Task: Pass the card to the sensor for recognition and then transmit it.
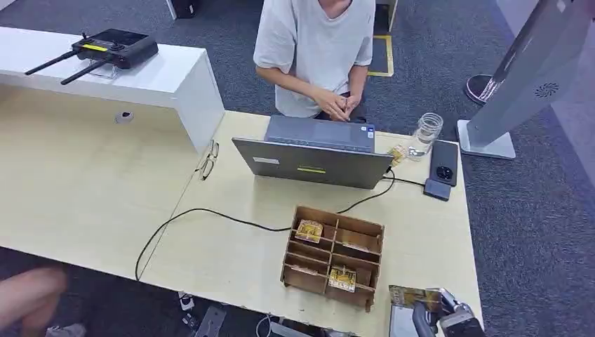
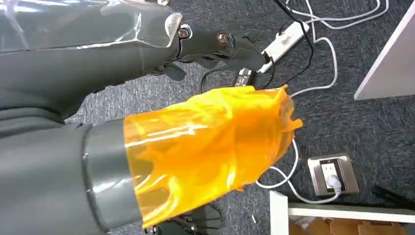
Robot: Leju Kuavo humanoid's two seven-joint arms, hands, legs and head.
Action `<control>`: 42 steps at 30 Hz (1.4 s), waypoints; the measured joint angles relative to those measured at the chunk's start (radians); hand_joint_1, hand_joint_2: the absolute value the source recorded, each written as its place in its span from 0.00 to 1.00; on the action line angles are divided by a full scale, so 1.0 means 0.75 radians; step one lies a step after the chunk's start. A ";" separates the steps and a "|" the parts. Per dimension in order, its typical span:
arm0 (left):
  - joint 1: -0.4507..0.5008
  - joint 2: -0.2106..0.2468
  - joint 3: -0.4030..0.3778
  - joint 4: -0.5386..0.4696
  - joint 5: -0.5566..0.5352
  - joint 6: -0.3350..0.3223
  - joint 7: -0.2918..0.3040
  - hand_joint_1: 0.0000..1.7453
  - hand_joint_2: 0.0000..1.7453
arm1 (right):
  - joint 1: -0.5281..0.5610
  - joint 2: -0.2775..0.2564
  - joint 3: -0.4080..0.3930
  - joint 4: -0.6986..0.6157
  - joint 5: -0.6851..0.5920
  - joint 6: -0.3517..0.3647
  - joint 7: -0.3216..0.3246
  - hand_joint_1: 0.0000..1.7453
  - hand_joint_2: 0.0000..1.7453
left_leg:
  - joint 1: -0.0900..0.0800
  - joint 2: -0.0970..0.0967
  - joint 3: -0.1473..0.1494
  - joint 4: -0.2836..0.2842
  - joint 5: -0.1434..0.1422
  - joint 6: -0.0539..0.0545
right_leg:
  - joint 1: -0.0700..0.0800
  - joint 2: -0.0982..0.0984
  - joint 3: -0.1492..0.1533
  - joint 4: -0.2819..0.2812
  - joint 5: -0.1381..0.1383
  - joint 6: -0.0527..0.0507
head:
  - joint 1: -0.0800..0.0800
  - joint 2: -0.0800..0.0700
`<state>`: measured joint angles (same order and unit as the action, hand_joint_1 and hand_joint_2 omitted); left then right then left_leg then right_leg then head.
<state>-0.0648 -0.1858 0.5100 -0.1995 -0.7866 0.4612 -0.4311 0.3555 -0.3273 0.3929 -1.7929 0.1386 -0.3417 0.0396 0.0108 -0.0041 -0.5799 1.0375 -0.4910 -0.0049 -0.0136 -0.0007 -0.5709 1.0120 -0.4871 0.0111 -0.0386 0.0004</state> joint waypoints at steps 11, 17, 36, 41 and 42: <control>0.000 0.000 0.000 0.000 -0.004 0.001 0.001 0.00 0.00 | 0.070 -0.154 -0.008 0.000 -0.015 -0.036 0.161 1.00 1.00 | 0.000 0.000 0.000 0.000 0.000 0.000 | 0.000 0.000 0.000 0.000 0.000 0.000 | 0.000 0.000; -0.002 -0.002 -0.001 0.000 -0.023 -0.002 0.015 0.00 0.00 | 0.065 -0.198 0.000 0.008 0.030 -0.007 0.246 1.00 1.00 | 0.000 0.000 0.000 0.000 0.000 0.000 | 0.000 0.000 0.000 0.000 0.000 0.000 | 0.000 0.000; -0.017 -0.013 -0.029 0.000 -0.073 -0.026 0.053 0.00 0.00 | -0.050 -0.206 0.090 0.157 0.025 0.055 0.304 1.00 1.00 | 0.000 0.000 0.000 0.000 0.000 0.000 | 0.000 0.000 0.000 0.000 0.000 0.000 | 0.000 0.000; -0.018 -0.013 -0.038 0.000 -0.077 -0.027 0.056 0.00 0.00 | -0.066 -0.206 0.101 0.173 0.025 0.057 0.300 1.00 1.00 | 0.000 0.000 0.000 0.000 0.000 0.000 | 0.000 0.000 0.000 0.000 0.000 0.000 | 0.000 0.000; -0.018 -0.013 -0.039 0.000 -0.077 -0.027 0.056 0.00 0.00 | -0.069 -0.206 0.103 0.175 0.025 0.057 0.300 1.00 1.00 | 0.000 0.000 0.000 0.000 0.000 0.000 | 0.000 0.000 0.000 0.000 0.000 0.000 | 0.000 0.000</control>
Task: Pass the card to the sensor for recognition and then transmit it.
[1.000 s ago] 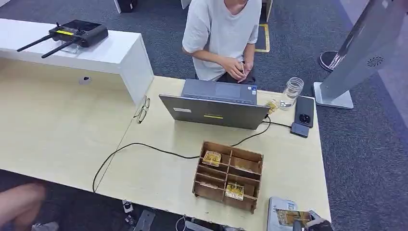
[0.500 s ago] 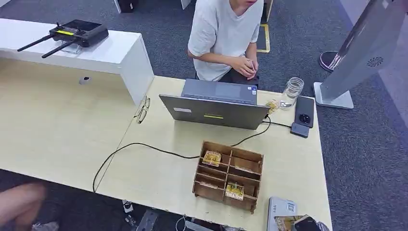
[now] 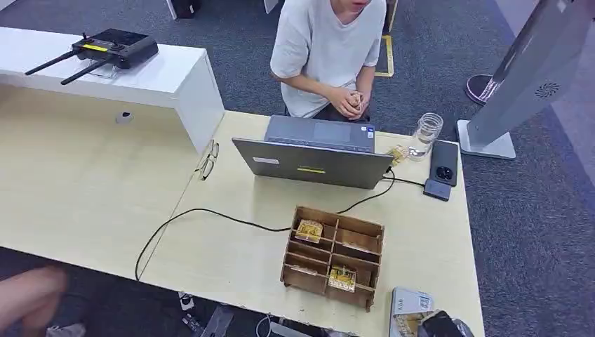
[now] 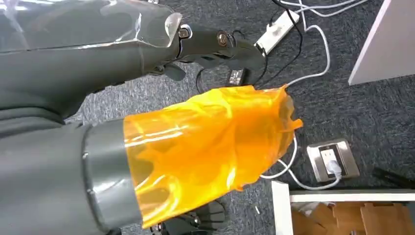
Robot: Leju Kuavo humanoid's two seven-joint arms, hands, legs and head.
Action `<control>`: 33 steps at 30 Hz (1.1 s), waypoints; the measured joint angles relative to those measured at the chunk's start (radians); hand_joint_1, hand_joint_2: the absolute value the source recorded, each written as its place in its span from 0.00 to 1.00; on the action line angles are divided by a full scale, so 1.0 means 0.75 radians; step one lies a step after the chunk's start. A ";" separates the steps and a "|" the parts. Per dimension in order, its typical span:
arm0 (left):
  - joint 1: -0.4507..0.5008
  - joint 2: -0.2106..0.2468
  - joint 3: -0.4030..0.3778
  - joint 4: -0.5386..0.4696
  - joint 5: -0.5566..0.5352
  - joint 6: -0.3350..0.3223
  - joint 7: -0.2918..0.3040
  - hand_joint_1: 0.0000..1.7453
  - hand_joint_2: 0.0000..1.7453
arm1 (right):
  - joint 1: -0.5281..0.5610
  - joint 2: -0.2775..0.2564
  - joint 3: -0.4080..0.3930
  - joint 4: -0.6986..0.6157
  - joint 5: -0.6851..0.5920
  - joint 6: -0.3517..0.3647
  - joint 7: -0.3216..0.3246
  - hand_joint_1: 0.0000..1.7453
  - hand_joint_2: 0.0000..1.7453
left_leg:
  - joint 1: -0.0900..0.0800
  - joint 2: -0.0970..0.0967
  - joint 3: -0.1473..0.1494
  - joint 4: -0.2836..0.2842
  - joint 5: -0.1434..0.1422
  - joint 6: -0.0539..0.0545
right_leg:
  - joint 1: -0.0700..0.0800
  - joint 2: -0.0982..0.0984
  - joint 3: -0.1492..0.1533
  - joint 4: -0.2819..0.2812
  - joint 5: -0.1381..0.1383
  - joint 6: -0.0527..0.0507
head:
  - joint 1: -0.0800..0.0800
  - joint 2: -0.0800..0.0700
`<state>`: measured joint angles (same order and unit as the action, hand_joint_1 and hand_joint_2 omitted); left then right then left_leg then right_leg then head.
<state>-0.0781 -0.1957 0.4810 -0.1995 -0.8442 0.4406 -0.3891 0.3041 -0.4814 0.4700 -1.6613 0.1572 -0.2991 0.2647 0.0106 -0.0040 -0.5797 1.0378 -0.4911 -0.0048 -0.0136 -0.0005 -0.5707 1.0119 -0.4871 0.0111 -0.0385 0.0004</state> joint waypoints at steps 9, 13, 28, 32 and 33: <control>-0.001 0.000 -0.001 0.000 -0.004 -0.001 0.002 0.00 0.00 | -0.013 0.002 0.010 0.019 0.017 -0.009 0.010 1.00 1.00 | 0.000 0.000 0.000 0.000 0.000 0.000 | 0.000 0.000 0.000 0.000 0.000 0.000 | -0.001 0.000; -0.003 0.000 -0.006 0.000 -0.008 -0.002 0.015 0.00 0.00 | -0.028 0.014 0.015 0.041 0.062 -0.027 0.038 1.00 1.00 | 0.000 0.000 0.000 0.000 0.000 0.000 | 0.000 0.000 0.000 0.000 0.000 0.000 | -0.001 0.000; -0.004 -0.006 -0.032 0.000 -0.004 -0.018 0.031 0.00 0.00 | -0.065 0.113 0.026 0.112 0.385 -0.110 0.193 1.00 1.00 | 0.000 0.000 0.001 0.000 0.000 0.000 | 0.000 0.000 0.001 0.000 0.000 0.000 | -0.001 0.000; -0.004 -0.006 -0.032 0.000 -0.004 -0.020 0.037 0.00 0.00 | -0.074 0.135 0.028 0.120 0.420 -0.109 0.210 1.00 1.00 | 0.000 0.000 0.001 0.000 0.000 0.000 | 0.000 0.000 0.001 0.000 0.000 0.000 | 0.000 0.000; -0.004 -0.006 -0.033 0.000 -0.004 -0.020 0.037 0.00 0.00 | -0.077 0.139 0.028 0.122 0.422 -0.109 0.211 1.00 1.00 | 0.000 0.000 0.001 0.000 0.000 0.000 | 0.000 0.000 0.001 0.000 0.000 0.000 | -0.001 0.000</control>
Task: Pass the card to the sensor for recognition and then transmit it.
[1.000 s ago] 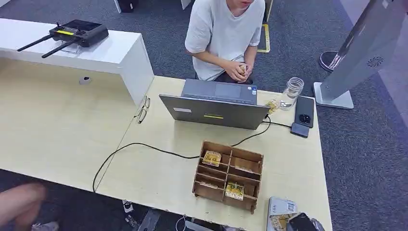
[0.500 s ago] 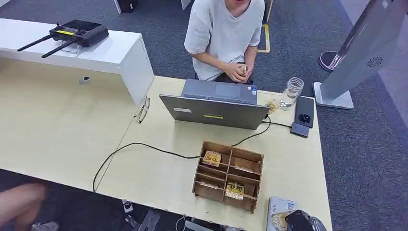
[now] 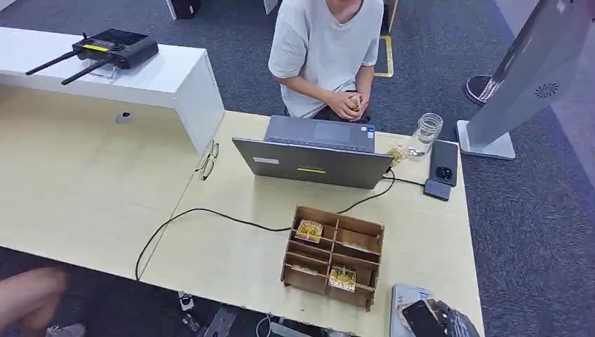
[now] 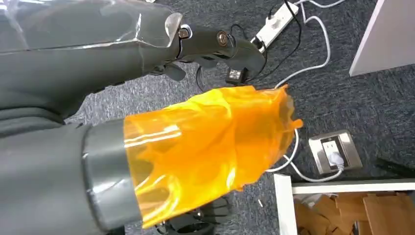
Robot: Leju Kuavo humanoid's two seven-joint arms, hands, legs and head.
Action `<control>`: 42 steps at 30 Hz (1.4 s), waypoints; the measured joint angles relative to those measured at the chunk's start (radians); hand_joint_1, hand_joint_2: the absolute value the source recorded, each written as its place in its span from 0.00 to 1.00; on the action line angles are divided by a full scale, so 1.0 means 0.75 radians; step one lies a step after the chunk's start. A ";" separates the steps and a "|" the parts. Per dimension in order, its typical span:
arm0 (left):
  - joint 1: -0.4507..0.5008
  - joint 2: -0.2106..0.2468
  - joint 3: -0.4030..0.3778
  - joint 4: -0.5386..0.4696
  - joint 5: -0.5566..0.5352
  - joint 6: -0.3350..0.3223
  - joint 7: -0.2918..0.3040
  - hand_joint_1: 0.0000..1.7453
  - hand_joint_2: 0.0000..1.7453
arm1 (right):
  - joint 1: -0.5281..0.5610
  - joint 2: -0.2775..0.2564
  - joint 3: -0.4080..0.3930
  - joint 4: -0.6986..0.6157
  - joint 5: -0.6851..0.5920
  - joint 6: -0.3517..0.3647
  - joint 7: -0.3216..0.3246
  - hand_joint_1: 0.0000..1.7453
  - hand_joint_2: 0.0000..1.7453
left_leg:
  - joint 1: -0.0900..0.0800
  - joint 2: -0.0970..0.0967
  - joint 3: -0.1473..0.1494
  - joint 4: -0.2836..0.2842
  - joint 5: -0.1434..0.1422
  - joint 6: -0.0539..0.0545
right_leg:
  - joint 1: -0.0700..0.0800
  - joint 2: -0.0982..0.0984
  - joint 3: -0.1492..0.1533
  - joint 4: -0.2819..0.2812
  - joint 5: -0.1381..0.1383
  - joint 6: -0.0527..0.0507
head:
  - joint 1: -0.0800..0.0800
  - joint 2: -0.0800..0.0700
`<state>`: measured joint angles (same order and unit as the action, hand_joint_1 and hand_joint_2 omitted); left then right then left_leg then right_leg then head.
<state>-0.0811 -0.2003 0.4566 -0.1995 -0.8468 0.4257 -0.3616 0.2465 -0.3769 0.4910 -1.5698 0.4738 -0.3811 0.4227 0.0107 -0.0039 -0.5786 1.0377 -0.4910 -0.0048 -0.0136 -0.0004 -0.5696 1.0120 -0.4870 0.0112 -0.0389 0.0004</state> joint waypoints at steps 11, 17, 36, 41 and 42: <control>0.001 0.000 -0.001 0.000 0.012 -0.006 0.003 0.00 0.00 | -0.018 0.038 0.001 0.018 0.133 0.039 0.034 1.00 1.00 | 0.000 0.000 0.000 0.000 0.000 0.000 | 0.000 0.000 0.000 0.000 0.000 0.000 | 0.001 0.000; 0.001 0.001 -0.007 0.000 0.012 -0.007 0.007 0.00 0.00 | -0.034 0.062 0.001 0.046 0.187 0.069 0.050 1.00 1.00 | 0.000 0.000 0.001 0.000 0.000 0.000 | 0.000 0.000 0.001 0.000 0.000 0.000 | 0.000 0.000; 0.003 0.002 -0.014 0.000 0.030 -0.008 0.009 0.00 0.00 | -0.074 0.106 0.001 0.115 0.252 0.100 0.070 1.00 1.00 | 0.000 0.001 0.006 0.000 0.000 0.000 | 0.000 0.001 0.006 0.000 0.001 0.001 | 0.000 0.000; 0.004 0.002 -0.014 0.000 0.036 -0.008 0.008 0.00 0.00 | -0.087 0.115 0.001 0.118 0.257 0.119 0.074 1.00 1.00 | 0.000 0.001 0.007 0.000 0.000 0.000 | 0.000 0.001 0.007 0.000 0.001 0.001 | 0.001 0.000; 0.004 0.002 -0.015 0.000 0.037 -0.008 0.007 0.00 0.00 | -0.087 0.115 0.001 0.120 0.260 0.119 0.070 1.00 1.00 | 0.000 0.001 0.007 0.000 0.000 0.000 | 0.000 0.001 0.007 0.000 0.001 0.001 | 0.000 0.000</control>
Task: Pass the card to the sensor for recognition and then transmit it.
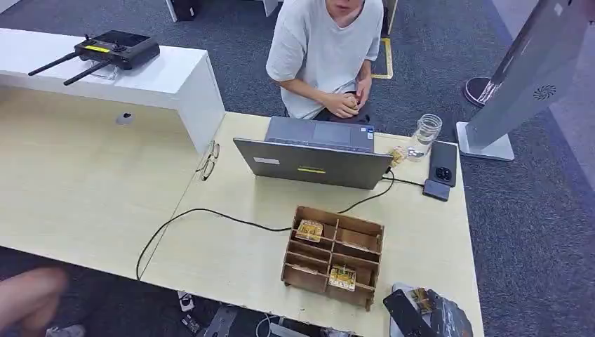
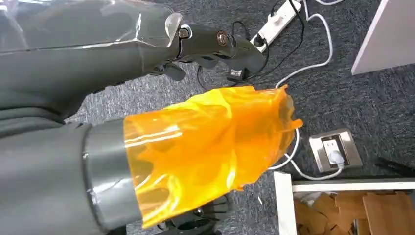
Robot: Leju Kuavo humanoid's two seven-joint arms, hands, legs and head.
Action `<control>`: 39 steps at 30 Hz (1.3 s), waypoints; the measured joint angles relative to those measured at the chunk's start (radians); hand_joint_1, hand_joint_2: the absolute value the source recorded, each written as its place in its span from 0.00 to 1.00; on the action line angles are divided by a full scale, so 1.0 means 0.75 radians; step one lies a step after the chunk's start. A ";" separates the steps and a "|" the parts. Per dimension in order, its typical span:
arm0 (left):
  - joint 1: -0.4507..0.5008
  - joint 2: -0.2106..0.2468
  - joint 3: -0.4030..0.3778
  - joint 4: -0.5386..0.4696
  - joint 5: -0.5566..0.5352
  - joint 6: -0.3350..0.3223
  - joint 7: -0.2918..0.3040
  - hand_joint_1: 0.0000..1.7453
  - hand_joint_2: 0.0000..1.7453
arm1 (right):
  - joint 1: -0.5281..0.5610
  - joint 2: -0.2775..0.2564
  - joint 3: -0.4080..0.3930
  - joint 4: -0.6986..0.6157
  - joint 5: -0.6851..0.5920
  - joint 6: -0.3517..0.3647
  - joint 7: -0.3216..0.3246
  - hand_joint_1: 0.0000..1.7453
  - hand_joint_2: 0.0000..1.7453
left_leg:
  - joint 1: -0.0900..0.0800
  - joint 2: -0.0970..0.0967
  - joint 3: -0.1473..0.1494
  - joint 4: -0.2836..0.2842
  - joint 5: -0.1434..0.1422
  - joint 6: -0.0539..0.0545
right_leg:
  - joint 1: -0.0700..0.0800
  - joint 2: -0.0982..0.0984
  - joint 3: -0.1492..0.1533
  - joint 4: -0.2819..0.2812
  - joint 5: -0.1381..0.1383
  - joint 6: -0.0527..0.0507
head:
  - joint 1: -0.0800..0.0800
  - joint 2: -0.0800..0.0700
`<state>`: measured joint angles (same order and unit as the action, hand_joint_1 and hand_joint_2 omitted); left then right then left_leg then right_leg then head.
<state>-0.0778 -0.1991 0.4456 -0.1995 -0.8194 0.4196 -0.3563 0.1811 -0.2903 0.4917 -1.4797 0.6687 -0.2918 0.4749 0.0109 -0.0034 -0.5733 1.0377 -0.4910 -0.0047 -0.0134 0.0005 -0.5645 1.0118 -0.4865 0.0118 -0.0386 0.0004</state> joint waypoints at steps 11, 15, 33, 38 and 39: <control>0.002 0.000 -0.002 0.000 0.032 0.002 -0.008 0.00 0.00 | -0.011 0.011 -0.007 0.002 0.004 0.004 -0.023 1.00 1.00 | 0.000 0.000 0.000 0.000 0.000 0.000 | 0.000 0.000 0.000 0.000 0.000 0.000 | 0.000 0.000; 0.005 0.001 -0.002 0.000 0.041 0.007 -0.016 0.00 0.00 | -0.004 0.011 -0.021 -0.025 0.007 -0.006 -0.029 1.00 1.00 | 0.000 0.000 0.000 0.000 0.000 0.000 | 0.000 0.000 0.000 0.000 0.000 0.000 | 0.000 0.000; 0.024 0.004 0.025 0.000 0.114 0.029 -0.072 0.00 0.00 | 0.062 0.011 -0.131 -0.312 -0.024 -0.079 -0.164 1.00 1.00 | 0.000 0.000 -0.004 0.000 0.000 0.000 | 0.000 -0.001 -0.003 0.000 0.000 0.000 | 0.000 0.000; 0.027 0.006 0.042 0.000 0.130 0.033 -0.084 0.00 0.00 | 0.065 0.011 -0.145 -0.391 -0.013 -0.119 -0.245 1.00 1.00 | 0.000 0.000 -0.004 0.000 0.000 0.000 | 0.000 -0.001 -0.003 0.000 0.000 0.000 | 0.000 0.000; 0.028 0.006 0.044 0.000 0.131 0.034 -0.087 0.00 0.00 | 0.064 0.012 -0.147 -0.402 -0.012 -0.124 -0.261 1.00 1.00 | 0.000 0.000 -0.004 0.000 0.000 0.000 | 0.000 -0.001 -0.003 0.000 0.000 0.000 | 0.000 0.000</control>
<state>-0.0570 -0.1949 0.4784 -0.1995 -0.7210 0.4448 -0.4215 0.2292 -0.2815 0.3815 -1.7811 0.6600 -0.3845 0.2792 0.0108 -0.0036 -0.5763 1.0377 -0.4911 -0.0047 -0.0135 0.0000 -0.5670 1.0119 -0.4866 0.0119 -0.0389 0.0004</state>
